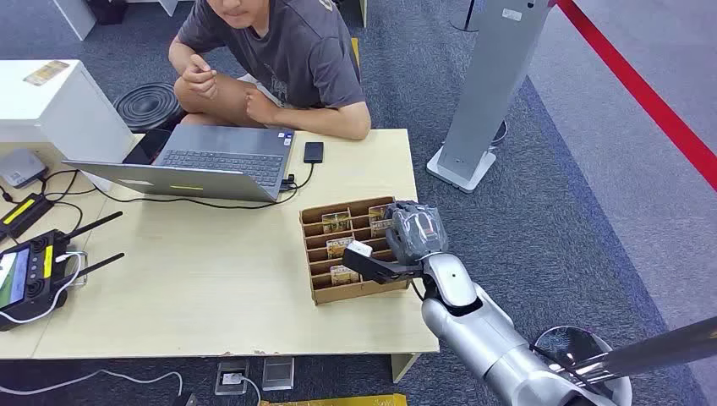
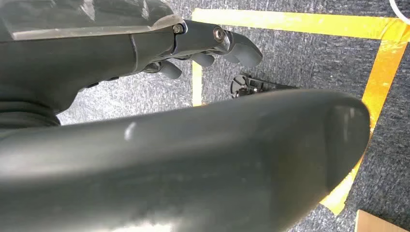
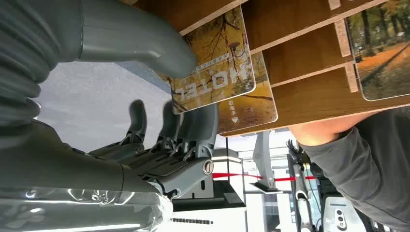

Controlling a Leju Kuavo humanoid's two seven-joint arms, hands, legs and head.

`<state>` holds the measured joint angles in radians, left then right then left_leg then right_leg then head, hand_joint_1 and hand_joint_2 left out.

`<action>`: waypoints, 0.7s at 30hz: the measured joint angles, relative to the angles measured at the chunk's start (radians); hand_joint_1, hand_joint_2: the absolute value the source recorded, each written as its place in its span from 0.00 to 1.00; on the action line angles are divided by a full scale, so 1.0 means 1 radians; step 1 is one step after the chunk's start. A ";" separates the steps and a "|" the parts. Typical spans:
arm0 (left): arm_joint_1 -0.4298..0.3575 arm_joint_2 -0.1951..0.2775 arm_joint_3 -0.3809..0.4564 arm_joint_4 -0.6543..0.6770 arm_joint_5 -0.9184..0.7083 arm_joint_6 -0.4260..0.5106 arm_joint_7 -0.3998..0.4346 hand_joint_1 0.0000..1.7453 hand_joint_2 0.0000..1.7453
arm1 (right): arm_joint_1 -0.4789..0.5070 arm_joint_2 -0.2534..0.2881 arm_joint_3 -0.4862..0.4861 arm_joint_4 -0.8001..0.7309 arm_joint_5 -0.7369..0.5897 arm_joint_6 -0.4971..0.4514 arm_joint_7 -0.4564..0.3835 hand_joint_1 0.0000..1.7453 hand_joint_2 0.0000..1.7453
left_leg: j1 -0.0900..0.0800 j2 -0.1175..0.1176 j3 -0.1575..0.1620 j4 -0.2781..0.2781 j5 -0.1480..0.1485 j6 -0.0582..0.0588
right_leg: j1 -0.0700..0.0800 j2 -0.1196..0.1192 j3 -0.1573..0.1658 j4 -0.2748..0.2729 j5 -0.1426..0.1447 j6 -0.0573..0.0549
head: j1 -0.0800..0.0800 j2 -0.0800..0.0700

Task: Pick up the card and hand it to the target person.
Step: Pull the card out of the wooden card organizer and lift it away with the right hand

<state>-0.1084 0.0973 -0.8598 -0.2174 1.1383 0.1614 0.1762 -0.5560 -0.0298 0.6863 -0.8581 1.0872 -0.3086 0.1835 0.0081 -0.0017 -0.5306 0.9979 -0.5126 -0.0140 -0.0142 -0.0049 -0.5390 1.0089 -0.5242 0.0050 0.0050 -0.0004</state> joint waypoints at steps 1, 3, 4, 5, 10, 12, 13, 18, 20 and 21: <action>0.000 0.000 0.000 0.000 0.000 0.000 0.000 0.00 0.00 | -0.001 0.000 0.000 0.001 0.000 -0.001 0.000 0.81 1.00 | 0.000 0.000 0.000 0.000 0.000 0.000 | 0.000 0.000 0.000 0.000 0.000 0.000 | 0.000 0.000; 0.000 0.000 0.000 0.000 0.000 0.000 0.000 0.00 0.00 | -0.002 0.000 0.000 0.003 0.000 -0.004 0.000 0.87 1.00 | 0.000 0.000 0.000 0.000 0.000 0.000 | 0.000 0.000 0.000 0.000 0.000 0.000 | 0.000 0.000; 0.000 0.000 0.000 0.000 0.000 0.000 0.000 0.00 0.00 | -0.003 0.000 0.000 0.003 -0.001 -0.006 0.000 0.91 1.00 | 0.000 0.000 0.000 0.000 0.000 0.000 | 0.000 0.000 0.000 0.000 0.000 0.000 | 0.000 0.000; 0.000 0.000 0.000 0.000 0.000 0.000 0.000 0.00 0.00 | -0.004 0.000 0.000 0.004 -0.001 -0.010 0.000 0.94 1.00 | 0.000 0.000 0.000 0.000 0.000 0.000 | 0.000 0.000 0.000 0.000 0.000 0.000 | 0.000 0.000; 0.000 0.000 0.000 0.001 0.001 0.000 0.000 0.00 0.00 | -0.001 -0.002 -0.002 -0.002 0.002 -0.030 -0.001 1.00 1.00 | 0.000 0.000 0.000 0.000 0.000 0.000 | 0.000 0.000 0.000 0.000 0.000 0.000 | -0.001 0.000; 0.000 0.000 0.000 0.002 0.002 0.000 -0.001 0.00 0.00 | 0.005 -0.007 -0.004 -0.018 0.006 -0.039 0.000 1.00 1.00 | 0.000 0.000 0.000 0.000 0.000 0.000 | 0.000 0.000 0.000 0.000 0.000 0.000 | -0.001 0.000; 0.001 0.000 0.000 0.002 0.002 0.000 -0.001 0.00 0.00 | 0.010 -0.010 -0.006 -0.031 0.008 -0.044 0.000 1.00 1.00 | 0.000 0.000 0.000 0.000 0.000 0.000 | 0.000 0.000 0.000 0.000 0.000 0.000 | -0.001 0.000; 0.001 0.000 0.000 0.003 0.007 0.000 -0.002 0.00 0.00 | 0.038 -0.032 -0.019 -0.115 0.020 -0.047 0.008 1.00 1.00 | 0.000 0.000 0.000 0.000 0.000 0.000 | 0.000 0.000 0.000 0.000 0.000 0.000 | 0.000 0.000; 0.001 0.000 0.000 0.003 0.009 0.000 -0.003 0.00 0.00 | 0.050 -0.042 -0.026 -0.152 0.025 -0.046 0.012 1.00 1.00 | 0.000 0.000 0.000 0.000 0.000 0.000 | 0.000 0.000 0.000 0.000 0.000 0.000 | 0.000 0.000; 0.001 0.000 0.000 0.003 0.010 0.000 -0.003 0.00 0.00 | 0.058 -0.048 -0.030 -0.177 0.028 -0.045 0.015 1.00 1.00 | 0.000 0.000 0.000 0.000 0.000 0.000 | 0.000 0.000 0.000 0.000 0.000 0.000 | 0.000 0.000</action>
<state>-0.1071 0.0977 -0.8598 -0.2140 1.1481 0.1613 0.1733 -0.4975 -0.0779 0.6567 -1.0355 1.1150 -0.3534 0.1984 0.0080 -0.0017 -0.5304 0.9980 -0.5126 -0.0140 -0.0142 -0.0048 -0.5391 1.0088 -0.5242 0.0050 0.0046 -0.0004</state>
